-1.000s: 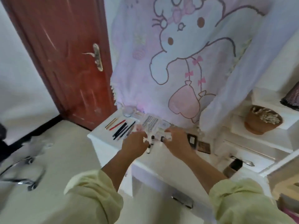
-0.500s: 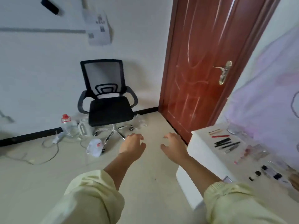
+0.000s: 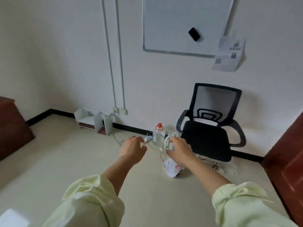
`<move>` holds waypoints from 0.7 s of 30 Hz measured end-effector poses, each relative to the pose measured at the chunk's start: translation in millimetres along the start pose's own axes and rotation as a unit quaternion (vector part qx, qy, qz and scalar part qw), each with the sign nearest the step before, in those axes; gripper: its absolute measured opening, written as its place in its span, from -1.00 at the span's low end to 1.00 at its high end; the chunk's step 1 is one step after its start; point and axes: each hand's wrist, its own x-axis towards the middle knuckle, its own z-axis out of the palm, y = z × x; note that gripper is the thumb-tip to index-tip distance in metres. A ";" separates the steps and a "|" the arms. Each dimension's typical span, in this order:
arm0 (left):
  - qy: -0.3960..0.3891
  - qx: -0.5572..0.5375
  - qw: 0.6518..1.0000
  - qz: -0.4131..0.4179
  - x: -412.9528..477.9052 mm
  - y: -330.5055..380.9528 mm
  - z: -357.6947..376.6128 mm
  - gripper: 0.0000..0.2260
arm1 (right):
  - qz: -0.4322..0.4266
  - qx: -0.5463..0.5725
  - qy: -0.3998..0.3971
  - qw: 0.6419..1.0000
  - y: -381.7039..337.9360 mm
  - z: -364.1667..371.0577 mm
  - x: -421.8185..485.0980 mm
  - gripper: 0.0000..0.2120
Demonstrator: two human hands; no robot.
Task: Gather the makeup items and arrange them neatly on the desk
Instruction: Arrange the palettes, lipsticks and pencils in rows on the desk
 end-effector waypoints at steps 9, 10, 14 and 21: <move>0.101 0.044 0.987 -0.117 125.9 -133.5 -106.9 -0.69 | -0.145 0.002 -0.076 0.986 -154.9 48.0 191.8 -0.55; 0.109 0.046 0.984 -0.133 136.7 -150.3 -118.3 -0.69 | -0.164 -0.006 -0.083 0.983 -174.3 54.0 209.3 -0.56; 0.136 0.053 0.970 -0.194 174.4 -218.8 -159.9 -0.68 | -0.237 -0.015 -0.091 0.967 -255.1 78.9 271.9 -0.58; 0.166 0.046 0.955 -0.243 235.6 -348.1 -219.0 -0.69 | -0.323 -0.033 -0.110 0.940 -401.3 146.0 369.9 -0.62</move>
